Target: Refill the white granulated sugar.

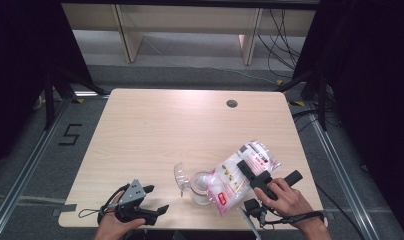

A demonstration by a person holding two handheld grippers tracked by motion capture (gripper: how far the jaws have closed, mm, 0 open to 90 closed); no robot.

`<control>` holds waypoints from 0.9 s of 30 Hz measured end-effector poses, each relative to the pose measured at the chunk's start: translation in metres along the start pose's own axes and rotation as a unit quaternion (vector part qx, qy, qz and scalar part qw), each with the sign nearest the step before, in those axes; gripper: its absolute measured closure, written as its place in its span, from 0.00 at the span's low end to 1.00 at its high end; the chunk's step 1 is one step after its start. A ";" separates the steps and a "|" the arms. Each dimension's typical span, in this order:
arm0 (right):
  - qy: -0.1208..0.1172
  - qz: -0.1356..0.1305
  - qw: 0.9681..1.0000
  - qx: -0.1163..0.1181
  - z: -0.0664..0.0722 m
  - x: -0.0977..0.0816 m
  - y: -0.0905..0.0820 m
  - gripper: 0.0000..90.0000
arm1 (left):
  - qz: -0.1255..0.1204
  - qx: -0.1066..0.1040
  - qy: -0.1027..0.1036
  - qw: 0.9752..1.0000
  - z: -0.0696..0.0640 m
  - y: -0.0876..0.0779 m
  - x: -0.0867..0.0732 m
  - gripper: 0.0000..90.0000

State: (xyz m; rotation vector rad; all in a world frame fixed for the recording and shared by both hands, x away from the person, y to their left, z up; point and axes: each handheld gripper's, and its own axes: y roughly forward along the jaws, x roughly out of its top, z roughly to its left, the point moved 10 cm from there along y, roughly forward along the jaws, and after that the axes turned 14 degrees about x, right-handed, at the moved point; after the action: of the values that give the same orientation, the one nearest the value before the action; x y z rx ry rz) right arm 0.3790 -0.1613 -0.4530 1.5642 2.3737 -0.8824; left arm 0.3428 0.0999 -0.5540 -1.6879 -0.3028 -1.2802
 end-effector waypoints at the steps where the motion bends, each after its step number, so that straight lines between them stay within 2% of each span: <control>1: -0.001 0.001 1.000 -0.002 -0.001 0.000 0.000 0.67 | 0.000 0.000 0.000 1.000 0.000 0.000 0.000 0.18; 23: -0.007 0.000 1.000 -0.002 -0.002 0.000 -0.002 0.68 | -0.003 -0.001 -0.001 1.000 0.000 0.000 0.001 0.18; 25: -0.002 0.000 1.000 -0.001 -0.002 0.000 -0.002 0.68 | -0.003 -0.001 0.000 1.000 0.000 0.000 0.001 0.18; 26: -0.012 0.000 1.000 -0.003 -0.003 0.000 -0.002 0.68 | -0.003 -0.001 -0.001 1.000 0.000 0.000 0.001 0.18; 27: -0.011 -0.001 1.000 -0.004 -0.003 0.000 -0.002 0.68 | -0.003 -0.001 -0.001 1.000 0.000 0.000 0.001 0.18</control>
State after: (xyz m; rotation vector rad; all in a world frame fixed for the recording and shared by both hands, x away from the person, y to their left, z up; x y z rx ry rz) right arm 0.3778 -0.1599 -0.4499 1.5414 2.3607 -0.8838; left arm 0.3429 0.0996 -0.5534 -1.6913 -0.3081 -1.2826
